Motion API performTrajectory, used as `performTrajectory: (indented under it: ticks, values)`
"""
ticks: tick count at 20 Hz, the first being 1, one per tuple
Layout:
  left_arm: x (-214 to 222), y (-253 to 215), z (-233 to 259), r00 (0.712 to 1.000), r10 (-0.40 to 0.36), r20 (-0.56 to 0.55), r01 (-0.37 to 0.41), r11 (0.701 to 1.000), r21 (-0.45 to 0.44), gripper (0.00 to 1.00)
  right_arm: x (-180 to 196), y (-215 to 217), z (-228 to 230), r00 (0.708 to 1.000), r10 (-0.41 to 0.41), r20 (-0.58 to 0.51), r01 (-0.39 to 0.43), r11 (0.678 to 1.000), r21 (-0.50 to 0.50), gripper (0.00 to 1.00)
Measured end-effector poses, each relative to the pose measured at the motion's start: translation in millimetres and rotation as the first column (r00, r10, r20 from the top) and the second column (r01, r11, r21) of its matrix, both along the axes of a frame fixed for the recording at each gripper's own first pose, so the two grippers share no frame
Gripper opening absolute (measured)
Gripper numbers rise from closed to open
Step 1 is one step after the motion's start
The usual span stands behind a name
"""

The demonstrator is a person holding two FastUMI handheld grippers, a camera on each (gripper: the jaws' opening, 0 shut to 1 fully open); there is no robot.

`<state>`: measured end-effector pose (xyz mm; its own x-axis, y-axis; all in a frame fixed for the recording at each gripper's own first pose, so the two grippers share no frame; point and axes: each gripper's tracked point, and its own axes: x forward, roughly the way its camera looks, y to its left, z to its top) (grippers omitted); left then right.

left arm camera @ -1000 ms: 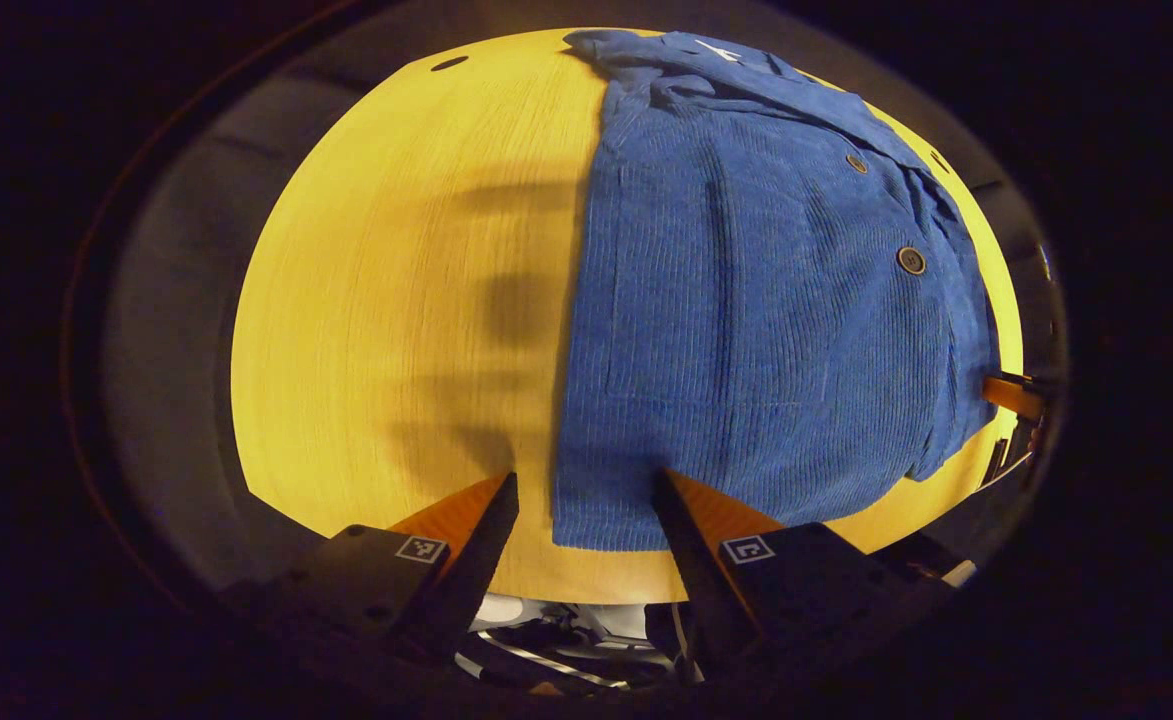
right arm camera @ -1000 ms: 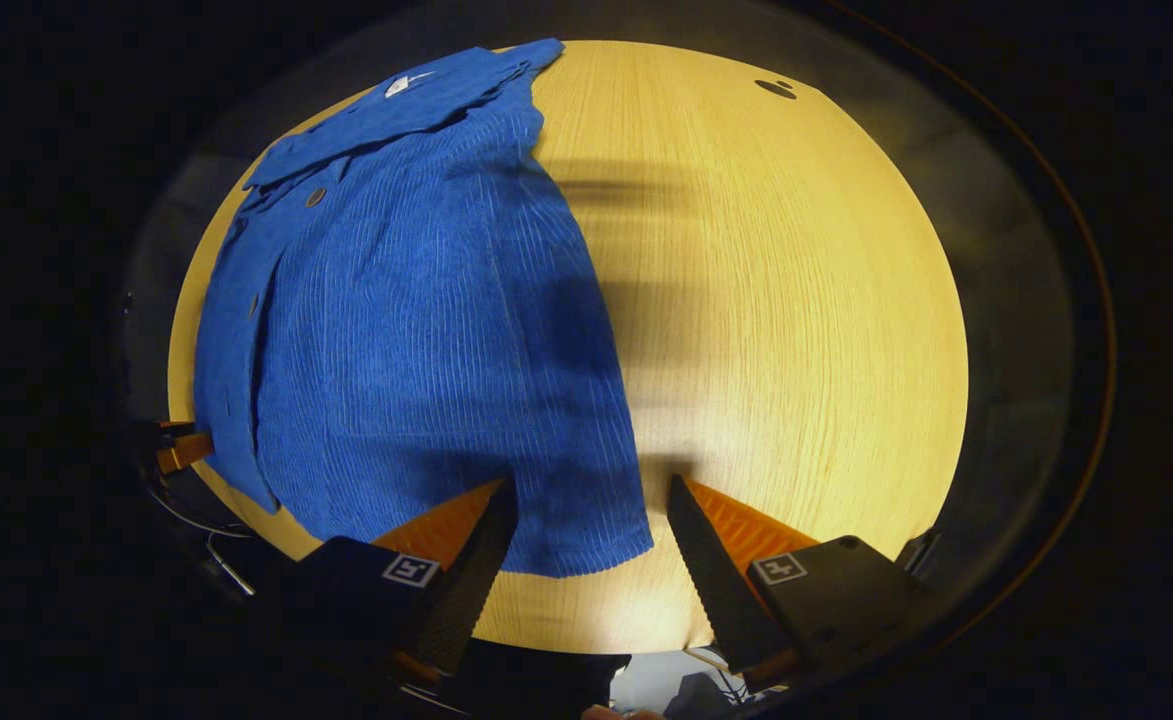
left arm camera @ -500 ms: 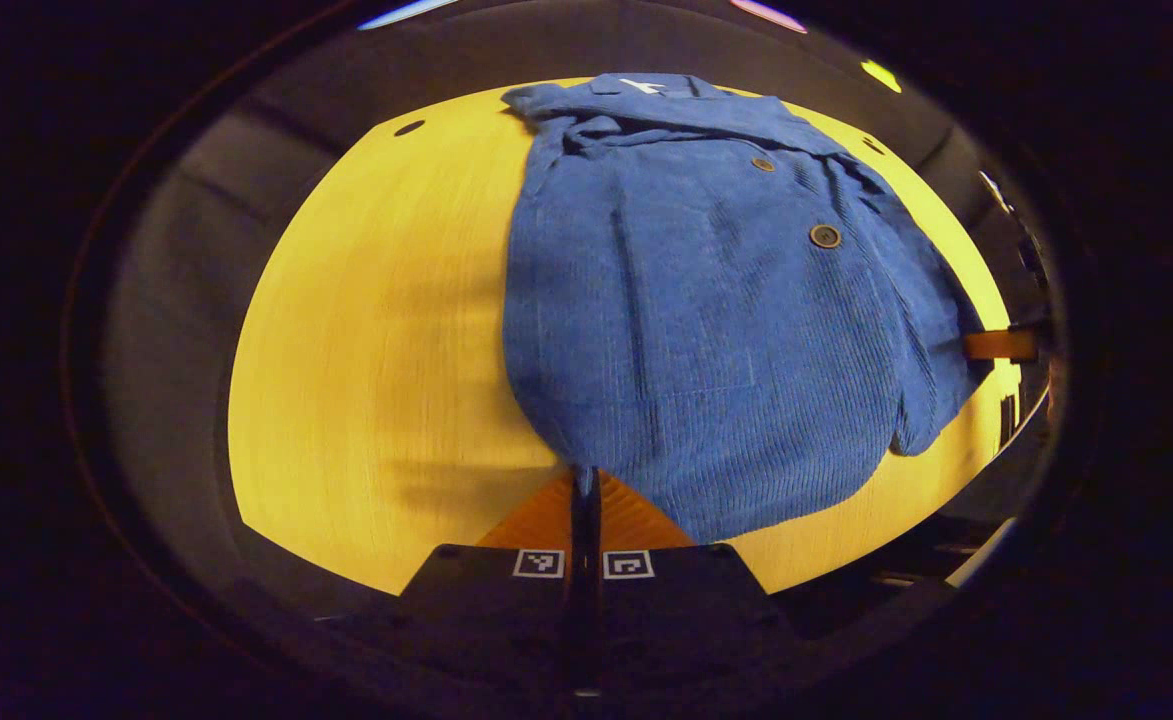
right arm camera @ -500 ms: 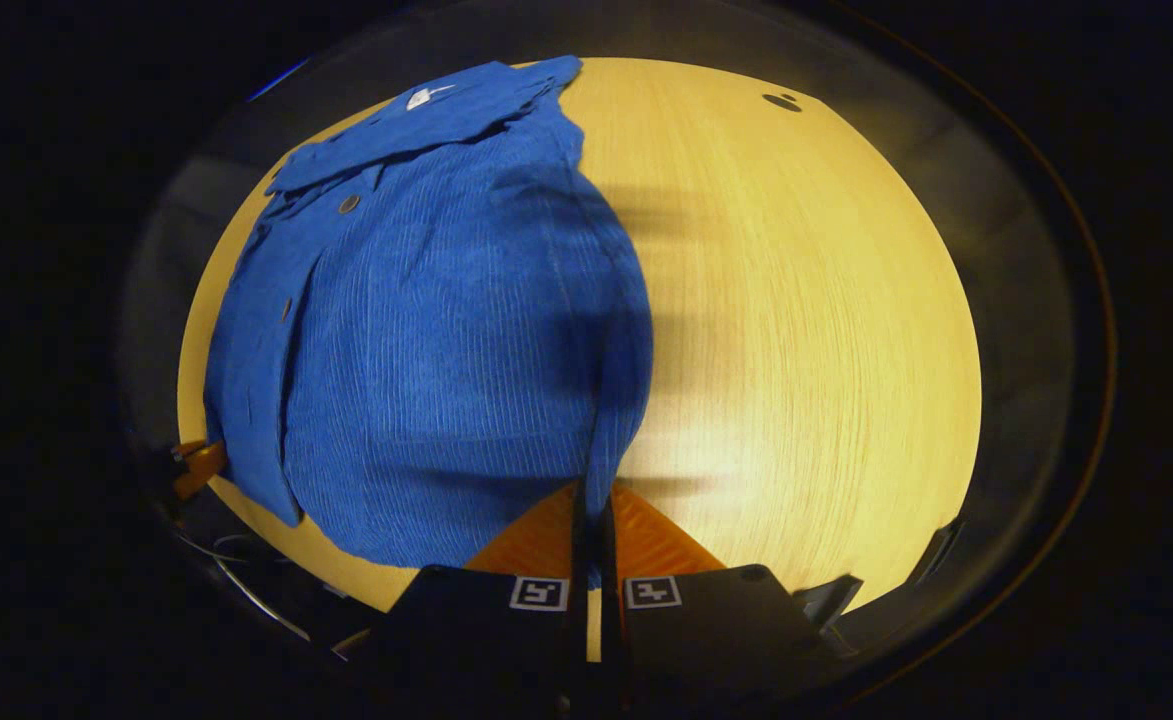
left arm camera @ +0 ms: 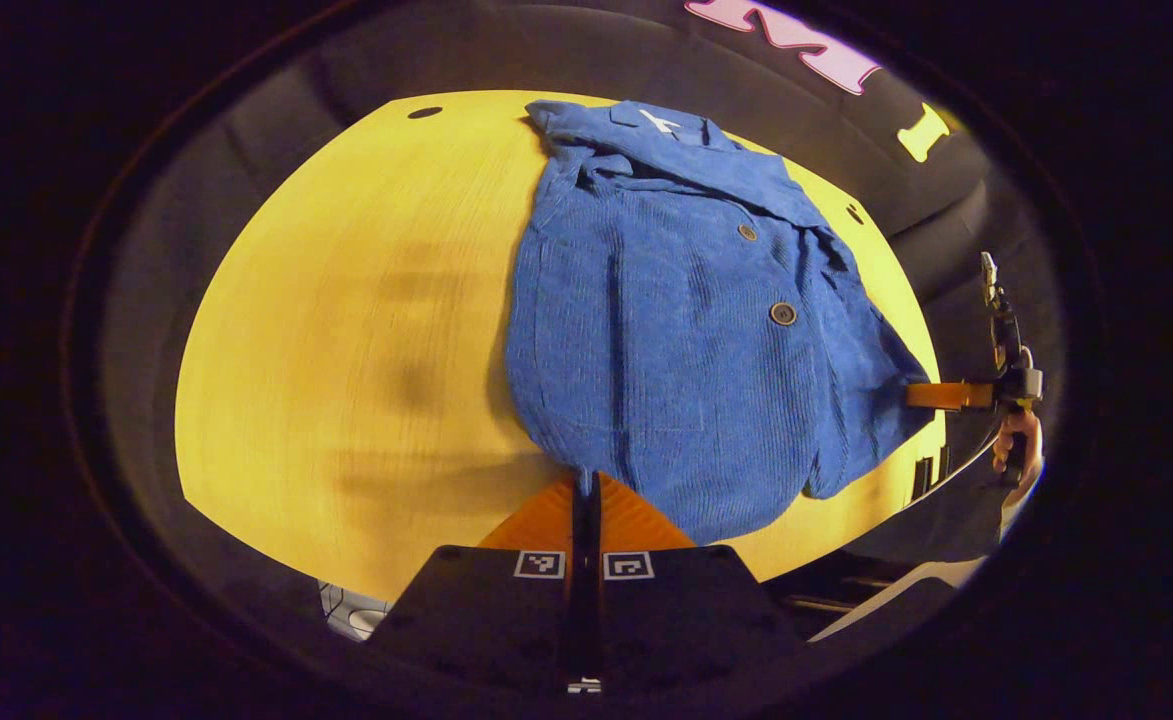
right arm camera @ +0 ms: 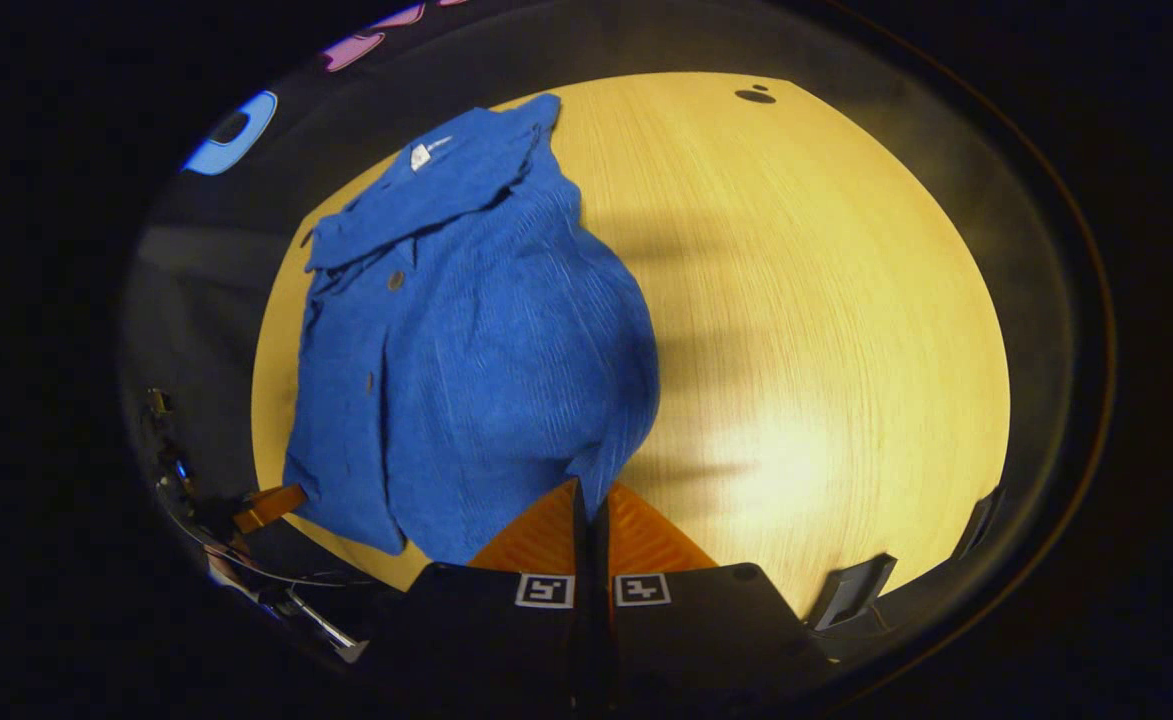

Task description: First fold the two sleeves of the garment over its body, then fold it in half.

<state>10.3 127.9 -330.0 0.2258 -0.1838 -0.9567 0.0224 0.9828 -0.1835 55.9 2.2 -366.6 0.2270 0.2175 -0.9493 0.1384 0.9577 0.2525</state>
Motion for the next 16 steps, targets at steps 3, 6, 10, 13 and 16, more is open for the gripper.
performTrajectory:
  ticks: [3,6,10,13,16]
  values:
    - [33.8,-4.5,35.8,0.997,-0.017,0.07,0.02,0.999,-0.031,0.0,29.3,9.4,37.4,0.997,0.013,0.078,-0.016,0.999,0.032,0.01]
    - [81.2,-11.7,79.3,0.988,0.005,0.153,0.009,0.996,-0.088,0.0,65.0,19.2,70.3,0.988,0.036,0.153,-0.044,0.998,0.047,0.01]
    - [142.0,0.2,109.5,0.977,0.019,0.211,0.005,0.993,-0.114,0.0,122.3,19.7,95.0,0.976,0.015,0.219,-0.025,0.999,0.043,0.01]
    - [187.1,11.9,119.9,0.98,0.064,0.189,-0.035,0.987,-0.154,0.0,170.4,20.7,108.6,0.969,-0.007,0.248,0.0,0.999,0.032,0.01]
    - [241.0,26.2,121.5,0.981,0.087,0.172,-0.059,0.985,-0.161,0.0,234.0,23.0,123.3,0.959,-0.026,0.283,0.02,0.999,0.025,0.01]
